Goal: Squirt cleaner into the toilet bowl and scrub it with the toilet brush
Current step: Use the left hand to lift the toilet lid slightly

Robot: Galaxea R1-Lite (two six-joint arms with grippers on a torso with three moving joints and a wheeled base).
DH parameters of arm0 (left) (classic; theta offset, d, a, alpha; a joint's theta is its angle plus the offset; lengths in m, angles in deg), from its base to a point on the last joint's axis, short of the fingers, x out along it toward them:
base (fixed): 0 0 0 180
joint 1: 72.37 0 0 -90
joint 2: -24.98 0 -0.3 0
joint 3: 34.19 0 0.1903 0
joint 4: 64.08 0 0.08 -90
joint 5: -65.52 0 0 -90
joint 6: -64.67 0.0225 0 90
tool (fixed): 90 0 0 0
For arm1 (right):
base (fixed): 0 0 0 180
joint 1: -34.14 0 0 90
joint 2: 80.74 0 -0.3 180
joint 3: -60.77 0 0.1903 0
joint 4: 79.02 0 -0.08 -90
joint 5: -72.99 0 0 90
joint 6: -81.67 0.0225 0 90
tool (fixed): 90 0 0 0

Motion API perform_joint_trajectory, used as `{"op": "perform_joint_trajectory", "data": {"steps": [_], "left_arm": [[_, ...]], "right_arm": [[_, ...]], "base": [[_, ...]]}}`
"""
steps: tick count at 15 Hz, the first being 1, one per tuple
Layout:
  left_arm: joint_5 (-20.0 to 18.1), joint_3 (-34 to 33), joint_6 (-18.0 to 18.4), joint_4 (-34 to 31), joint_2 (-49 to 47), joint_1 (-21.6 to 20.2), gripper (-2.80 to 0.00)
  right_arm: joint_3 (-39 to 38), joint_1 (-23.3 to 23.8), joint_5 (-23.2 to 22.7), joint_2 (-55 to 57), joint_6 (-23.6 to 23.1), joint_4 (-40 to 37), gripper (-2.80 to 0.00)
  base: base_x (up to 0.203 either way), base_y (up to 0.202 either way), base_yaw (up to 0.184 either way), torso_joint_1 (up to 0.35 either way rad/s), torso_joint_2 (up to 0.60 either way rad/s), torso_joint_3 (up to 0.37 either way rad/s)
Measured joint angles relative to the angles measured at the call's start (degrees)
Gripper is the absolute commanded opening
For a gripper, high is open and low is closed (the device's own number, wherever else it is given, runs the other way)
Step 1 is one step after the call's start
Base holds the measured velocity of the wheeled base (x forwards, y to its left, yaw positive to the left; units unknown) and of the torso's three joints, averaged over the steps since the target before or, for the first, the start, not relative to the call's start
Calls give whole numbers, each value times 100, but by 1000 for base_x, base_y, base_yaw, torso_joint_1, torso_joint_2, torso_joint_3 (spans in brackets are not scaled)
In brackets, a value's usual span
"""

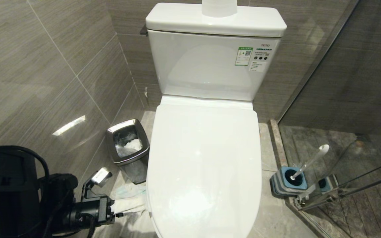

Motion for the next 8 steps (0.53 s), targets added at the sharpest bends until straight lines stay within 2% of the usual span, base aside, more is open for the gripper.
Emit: {"op": "perform_joint_trajectory", "data": {"steps": [2,8], "left_arm": [[16,-24,201,0,-48,75,0],[19,-46,391,0,-208,110,0]], "right_arm": [[0,0,-1,0,5,0,-280],[0,0,1,0,2,2,-280]], "base": [[0,0,0,0,0,0],[0,0,0,0,0,0]]}}
